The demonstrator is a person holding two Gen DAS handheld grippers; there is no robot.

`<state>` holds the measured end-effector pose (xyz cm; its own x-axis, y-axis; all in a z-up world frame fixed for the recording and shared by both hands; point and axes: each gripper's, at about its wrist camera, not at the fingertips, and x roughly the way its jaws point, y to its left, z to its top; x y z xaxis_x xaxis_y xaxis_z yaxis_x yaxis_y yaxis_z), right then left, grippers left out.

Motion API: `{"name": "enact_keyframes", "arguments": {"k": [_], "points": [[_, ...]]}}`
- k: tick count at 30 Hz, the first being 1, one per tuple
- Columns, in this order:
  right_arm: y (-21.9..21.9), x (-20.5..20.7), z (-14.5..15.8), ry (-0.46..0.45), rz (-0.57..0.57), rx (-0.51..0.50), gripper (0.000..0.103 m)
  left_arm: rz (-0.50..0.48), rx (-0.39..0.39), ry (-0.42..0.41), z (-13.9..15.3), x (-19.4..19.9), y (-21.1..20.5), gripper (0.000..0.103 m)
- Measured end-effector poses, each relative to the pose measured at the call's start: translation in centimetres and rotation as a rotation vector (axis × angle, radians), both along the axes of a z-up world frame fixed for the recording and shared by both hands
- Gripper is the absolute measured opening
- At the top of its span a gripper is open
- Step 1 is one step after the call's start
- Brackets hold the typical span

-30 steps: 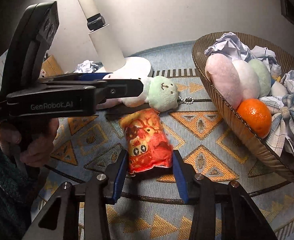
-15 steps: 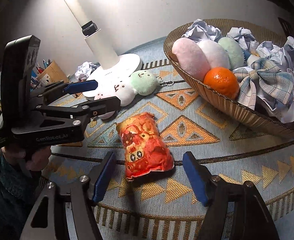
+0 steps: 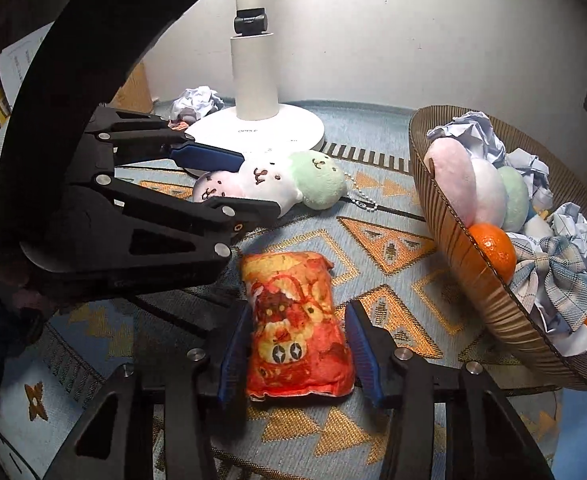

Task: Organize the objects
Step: 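Close the left tool on the pink plush skewer while the right tool grasps the red snack bag, then lift and carry the plush skewer and snack bag over the bowl with both tools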

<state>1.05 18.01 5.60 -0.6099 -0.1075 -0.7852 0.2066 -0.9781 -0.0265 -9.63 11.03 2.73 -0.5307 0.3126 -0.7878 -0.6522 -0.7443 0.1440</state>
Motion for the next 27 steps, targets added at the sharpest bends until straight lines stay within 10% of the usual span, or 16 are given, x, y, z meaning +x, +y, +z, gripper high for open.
{"name": "enact_keyframes", "arguments": {"k": [12, 16, 18, 27], "points": [[3.0, 5.8, 0.4, -0.069, -0.086, -0.142, 0.039, 0.208, 0.072, -0.102, 0.5, 11.3, -5.5, 0.043], [2.8, 6.1, -0.1, -0.061, -0.081, -0.160, 0.066, 0.269, 0.107, -0.006, 0.3, 14.0, -6.7, 0.060], [2.5, 7.0, 0.4, -0.018, -0.082, -0.122, 0.078, 0.310, 0.147, 0.022, 0.3, 14.2, -7.3, 0.088], [3.3, 6.6, 0.3, -0.014, -0.128, -0.149, 0.089, 0.398, 0.251, -0.029, -0.3, 12.8, -9.0, 0.087]]}}
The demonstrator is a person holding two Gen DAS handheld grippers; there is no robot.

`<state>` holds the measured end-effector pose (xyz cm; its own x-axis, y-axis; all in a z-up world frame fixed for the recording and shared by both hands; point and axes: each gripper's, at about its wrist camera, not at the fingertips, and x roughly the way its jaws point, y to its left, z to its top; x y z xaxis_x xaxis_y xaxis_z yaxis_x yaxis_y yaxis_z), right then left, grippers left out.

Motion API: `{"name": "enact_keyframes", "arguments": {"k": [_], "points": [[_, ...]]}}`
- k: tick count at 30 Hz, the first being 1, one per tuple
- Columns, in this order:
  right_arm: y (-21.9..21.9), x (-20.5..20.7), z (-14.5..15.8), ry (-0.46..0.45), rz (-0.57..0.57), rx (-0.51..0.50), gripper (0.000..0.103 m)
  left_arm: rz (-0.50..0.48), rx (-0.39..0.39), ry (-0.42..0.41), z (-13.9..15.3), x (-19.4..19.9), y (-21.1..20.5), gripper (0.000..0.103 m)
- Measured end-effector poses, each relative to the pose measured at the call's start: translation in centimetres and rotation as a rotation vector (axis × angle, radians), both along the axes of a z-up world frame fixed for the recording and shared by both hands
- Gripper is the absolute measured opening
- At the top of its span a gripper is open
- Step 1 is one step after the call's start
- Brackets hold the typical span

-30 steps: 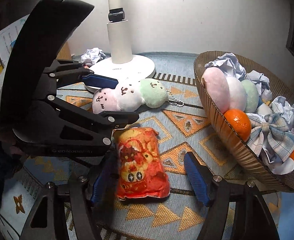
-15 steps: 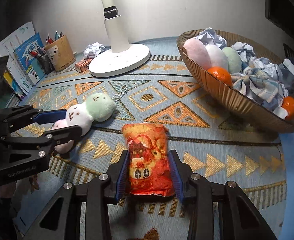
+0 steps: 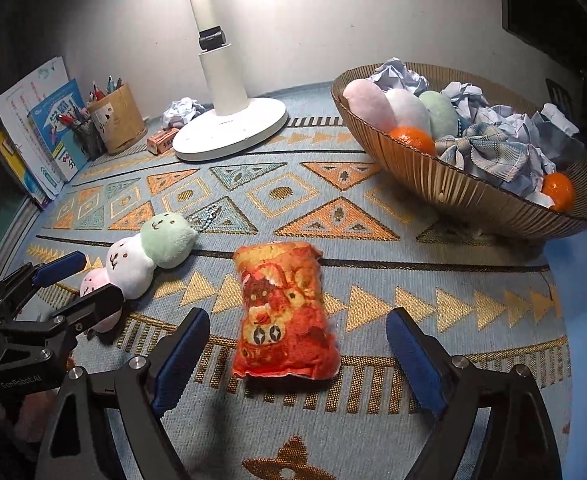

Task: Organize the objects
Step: 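Lift and carry the plush skewer and snack bag over the bowl with both tools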

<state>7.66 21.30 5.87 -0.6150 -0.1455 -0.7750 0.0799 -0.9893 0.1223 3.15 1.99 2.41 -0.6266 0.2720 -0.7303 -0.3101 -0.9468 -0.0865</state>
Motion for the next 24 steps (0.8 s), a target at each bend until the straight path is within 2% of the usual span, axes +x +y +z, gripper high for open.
{"name": "enact_keyframes", "arguments": {"k": [2, 5, 7, 8, 12, 14, 15, 16, 19, 22, 24], "points": [[-0.1, 0.0, 0.0, 0.000, -0.001, 0.002, 0.089, -0.050, -0.013, 0.005, 0.2, 0.1, 0.8, 0.087], [-0.3, -0.1, -0.2, -0.007, 0.004, 0.013, 0.090, -0.070, -0.083, 0.006, -0.2, 0.1, 2.1, 0.085], [-0.4, -0.1, -0.3, -0.009, -0.006, 0.023, 0.090, -0.071, -0.115, -0.005, -0.5, 0.0, 2.5, 0.073], [-0.4, -0.2, -0.4, -0.016, -0.007, 0.022, 0.090, -0.065, -0.129, -0.015, -0.7, -0.1, 2.6, 0.057], [-0.7, -0.7, -0.4, -0.031, -0.005, 0.055, 0.089, -0.064, -0.138, -0.020, -1.0, -0.1, 2.8, 0.051], [-1.2, -0.6, -0.4, -0.032, 0.023, 0.069, 0.073, -0.066, -0.142, -0.014, -1.0, 0.2, 2.9, 0.049], [-1.6, -0.5, -0.5, -0.040, 0.043, 0.075, 0.060, -0.066, -0.142, -0.012, -0.9, 0.3, 2.9, 0.048], [-2.0, -0.4, -0.5, -0.030, 0.045, 0.108, 0.055, -0.066, -0.140, -0.011, -0.8, 0.4, 3.0, 0.048], [-3.2, 0.2, -0.6, -0.009, 0.086, 0.139, 0.047, -0.072, -0.118, -0.005, -0.4, 1.1, 3.2, 0.048], [-4.2, 1.3, -0.5, 0.019, 0.110, 0.191, 0.046, -0.078, -0.112, 0.019, 0.6, 1.8, 3.6, 0.048], [-4.4, 2.1, -0.3, 0.022, 0.127, 0.174, 0.045, -0.078, -0.114, 0.048, 1.4, 2.2, 3.8, 0.048]]}}
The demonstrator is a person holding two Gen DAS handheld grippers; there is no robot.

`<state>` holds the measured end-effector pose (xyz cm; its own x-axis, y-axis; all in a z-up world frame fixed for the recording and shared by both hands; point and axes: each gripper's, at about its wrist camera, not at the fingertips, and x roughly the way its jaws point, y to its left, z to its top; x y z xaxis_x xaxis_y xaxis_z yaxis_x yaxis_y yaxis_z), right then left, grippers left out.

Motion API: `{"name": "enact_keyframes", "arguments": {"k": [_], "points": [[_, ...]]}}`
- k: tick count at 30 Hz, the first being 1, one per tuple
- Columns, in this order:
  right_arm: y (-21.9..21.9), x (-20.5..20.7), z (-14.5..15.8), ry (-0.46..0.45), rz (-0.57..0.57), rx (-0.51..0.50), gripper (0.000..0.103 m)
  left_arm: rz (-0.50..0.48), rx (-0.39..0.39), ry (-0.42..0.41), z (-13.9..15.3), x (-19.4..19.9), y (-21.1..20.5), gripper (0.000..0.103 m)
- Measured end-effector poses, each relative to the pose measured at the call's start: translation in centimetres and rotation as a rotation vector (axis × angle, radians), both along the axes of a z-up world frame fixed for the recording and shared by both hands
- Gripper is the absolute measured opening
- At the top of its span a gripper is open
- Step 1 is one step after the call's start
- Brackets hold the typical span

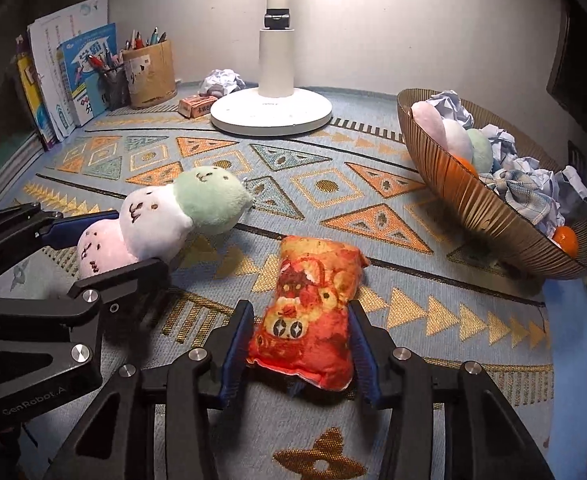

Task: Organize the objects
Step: 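Lift and carry the plush skewer and snack bag over the bowl with both tools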

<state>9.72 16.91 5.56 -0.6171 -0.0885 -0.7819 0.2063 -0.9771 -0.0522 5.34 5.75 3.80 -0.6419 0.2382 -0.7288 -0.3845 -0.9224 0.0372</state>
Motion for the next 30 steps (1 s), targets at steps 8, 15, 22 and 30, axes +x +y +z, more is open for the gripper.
{"name": "enact_keyframes", "arguments": {"k": [8, 15, 22, 30], "points": [[3.8, 2.4, 1.9, -0.017, 0.007, -0.201, 0.040, -0.033, 0.030, 0.080, 3.6, 0.3, 2.6, 0.048], [6.7, 2.5, 2.7, -0.034, 0.018, -0.187, 0.037, -0.040, 0.054, 0.105, 4.6, -0.4, 5.1, 0.048], [7.8, 1.4, 1.1, -0.102, 0.024, -0.235, 0.065, -0.001, 0.066, 0.046, 2.8, -0.5, 4.1, 0.048], [2.5, 1.6, 0.1, -0.057, 0.079, 0.011, 0.047, 0.016, 0.058, 0.068, 3.0, -0.2, 2.8, 0.048]]}}
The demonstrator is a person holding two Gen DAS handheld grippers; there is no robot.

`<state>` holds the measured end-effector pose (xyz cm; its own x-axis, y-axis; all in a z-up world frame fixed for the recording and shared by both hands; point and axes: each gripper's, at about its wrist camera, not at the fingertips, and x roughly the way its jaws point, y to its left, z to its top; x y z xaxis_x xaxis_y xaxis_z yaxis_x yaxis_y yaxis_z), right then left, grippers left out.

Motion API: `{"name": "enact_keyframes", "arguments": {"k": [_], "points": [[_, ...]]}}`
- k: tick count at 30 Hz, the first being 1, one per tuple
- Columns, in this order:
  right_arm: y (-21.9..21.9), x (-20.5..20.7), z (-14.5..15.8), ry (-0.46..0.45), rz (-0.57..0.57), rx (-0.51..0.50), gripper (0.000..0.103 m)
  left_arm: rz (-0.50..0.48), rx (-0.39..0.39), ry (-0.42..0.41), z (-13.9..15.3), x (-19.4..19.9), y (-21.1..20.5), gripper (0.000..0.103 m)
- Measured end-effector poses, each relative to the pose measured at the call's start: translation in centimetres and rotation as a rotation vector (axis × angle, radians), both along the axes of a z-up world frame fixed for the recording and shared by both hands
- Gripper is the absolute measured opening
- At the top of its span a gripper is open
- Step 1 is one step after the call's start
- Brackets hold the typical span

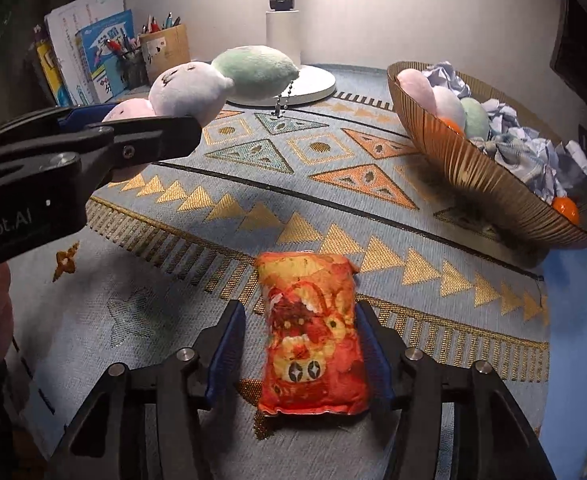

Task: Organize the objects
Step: 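Lift and carry the plush skewer and snack bag over the bowl with both tools, then open both tools to drop the plush skewer and snack bag into the bowl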

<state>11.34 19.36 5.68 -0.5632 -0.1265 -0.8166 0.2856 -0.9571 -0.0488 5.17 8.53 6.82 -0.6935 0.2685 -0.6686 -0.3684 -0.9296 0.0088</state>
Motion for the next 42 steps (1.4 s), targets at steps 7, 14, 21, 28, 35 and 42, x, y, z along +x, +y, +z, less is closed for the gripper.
{"name": "enact_keyframes", "arguments": {"k": [7, 14, 21, 28, 35, 42], "points": [[1.1, 1.7, 2.1, 0.002, 0.022, -0.181, 0.032, 0.001, 0.050, 0.036, 2.0, -1.3, 0.1, 0.048], [7.9, 1.6, 9.4, 0.198, -0.151, -0.299, 0.032, -0.049, 0.118, 0.117, 5.2, -4.6, 4.1, 0.048], [15.2, -3.1, 11.6, 0.332, -0.411, -0.325, 0.032, -0.071, 0.179, 0.078, 3.7, -9.2, 9.7, 0.048], [17.3, -8.2, 9.4, 0.350, -0.503, -0.244, 0.046, -0.100, 0.154, 0.077, 1.6, -11.1, 13.4, 0.073], [18.5, -7.9, 6.8, 0.363, -0.545, -0.255, 0.065, -0.098, 0.164, 0.078, 1.0, -10.4, 12.7, 0.082], [16.1, -6.5, 8.1, 0.458, -0.515, -0.202, 0.067, 0.002, 0.212, 0.104, 2.7, -8.5, 7.6, 0.082]]}}
